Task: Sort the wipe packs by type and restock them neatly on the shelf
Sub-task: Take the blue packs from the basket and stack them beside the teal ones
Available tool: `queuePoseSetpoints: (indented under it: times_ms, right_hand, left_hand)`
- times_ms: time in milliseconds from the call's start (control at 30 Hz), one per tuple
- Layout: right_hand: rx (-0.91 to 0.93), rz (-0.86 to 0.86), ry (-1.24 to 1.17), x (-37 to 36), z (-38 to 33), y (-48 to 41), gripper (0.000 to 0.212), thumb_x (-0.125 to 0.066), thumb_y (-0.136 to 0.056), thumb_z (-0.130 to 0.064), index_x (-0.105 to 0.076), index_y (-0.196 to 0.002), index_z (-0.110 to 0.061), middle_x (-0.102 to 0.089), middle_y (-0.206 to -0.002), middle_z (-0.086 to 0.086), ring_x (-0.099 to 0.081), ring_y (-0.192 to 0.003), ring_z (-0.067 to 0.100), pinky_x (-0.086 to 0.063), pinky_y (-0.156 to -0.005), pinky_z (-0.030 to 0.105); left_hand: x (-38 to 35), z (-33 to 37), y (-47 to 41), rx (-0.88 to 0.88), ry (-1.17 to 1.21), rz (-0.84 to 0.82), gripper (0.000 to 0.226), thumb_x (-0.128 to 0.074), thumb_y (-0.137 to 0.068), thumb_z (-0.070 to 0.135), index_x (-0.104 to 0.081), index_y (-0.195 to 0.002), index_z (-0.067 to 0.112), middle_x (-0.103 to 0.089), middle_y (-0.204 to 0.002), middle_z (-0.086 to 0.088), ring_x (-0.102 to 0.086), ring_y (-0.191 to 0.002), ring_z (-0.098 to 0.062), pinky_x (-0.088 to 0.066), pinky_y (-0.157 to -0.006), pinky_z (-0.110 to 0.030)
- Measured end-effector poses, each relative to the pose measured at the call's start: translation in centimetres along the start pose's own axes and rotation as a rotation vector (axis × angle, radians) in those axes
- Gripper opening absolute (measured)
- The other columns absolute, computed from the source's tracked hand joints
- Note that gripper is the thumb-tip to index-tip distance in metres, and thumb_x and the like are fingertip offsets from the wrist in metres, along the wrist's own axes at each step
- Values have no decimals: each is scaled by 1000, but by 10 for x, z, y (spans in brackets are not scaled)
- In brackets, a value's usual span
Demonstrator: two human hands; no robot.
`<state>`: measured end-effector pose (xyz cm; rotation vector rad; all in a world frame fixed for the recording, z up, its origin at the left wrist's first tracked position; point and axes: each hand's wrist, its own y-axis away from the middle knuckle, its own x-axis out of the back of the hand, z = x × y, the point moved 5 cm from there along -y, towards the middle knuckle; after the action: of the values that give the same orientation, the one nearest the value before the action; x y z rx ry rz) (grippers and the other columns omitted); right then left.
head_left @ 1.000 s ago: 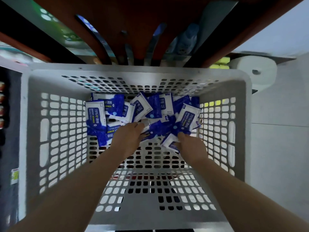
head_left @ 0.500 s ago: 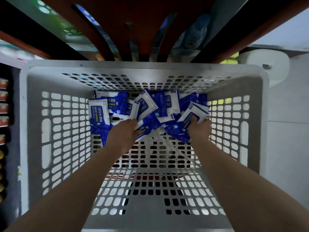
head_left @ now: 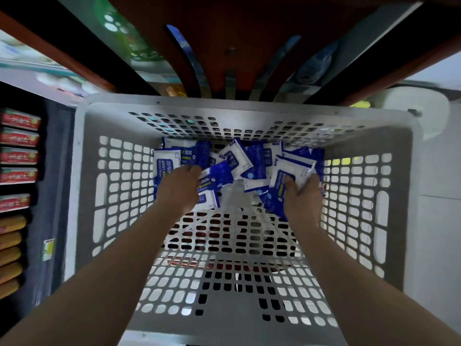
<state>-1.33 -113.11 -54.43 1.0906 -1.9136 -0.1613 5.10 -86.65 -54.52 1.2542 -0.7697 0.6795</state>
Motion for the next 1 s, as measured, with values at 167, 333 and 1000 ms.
queuePoseSetpoints:
  times_ms: [167, 333, 1000]
  right_hand:
    - [108, -89, 92, -17, -1, 12, 27, -62, -92, -30, -49, -107, -11, -65, -98, 3, -60, -81, 24, -48, -66, 34]
    - [67, -122, 99, -27, 9, 16, 28, -63, -91, -29, -49, -107, -11, -66, -105, 7, -63, -91, 29, -49, -72, 34]
    - [74, -195, 164, -32, 6, 20, 27, -61, -92, -31, -52, -108, -11, -66, -102, 4, -61, -88, 24, -41, -70, 29]
  left_hand:
    - [-13, -47, -16, 259, 1, -161, 40, -49, -94, 16, -45, -133, 13, -53, -125, -13, -54, -113, -33, -49, -91, -46]
    - [-38, -63, 5, 280, -57, -179, 38, -53, -90, 14, -48, -127, 8, -28, -145, -17, -40, -124, -34, -43, -98, -46]
    - [-9, -45, -26, -389, -802, 29, 52, -78, -71, 26, -61, -119, 14, -56, -123, -5, -49, -119, -25, -35, -102, -47]
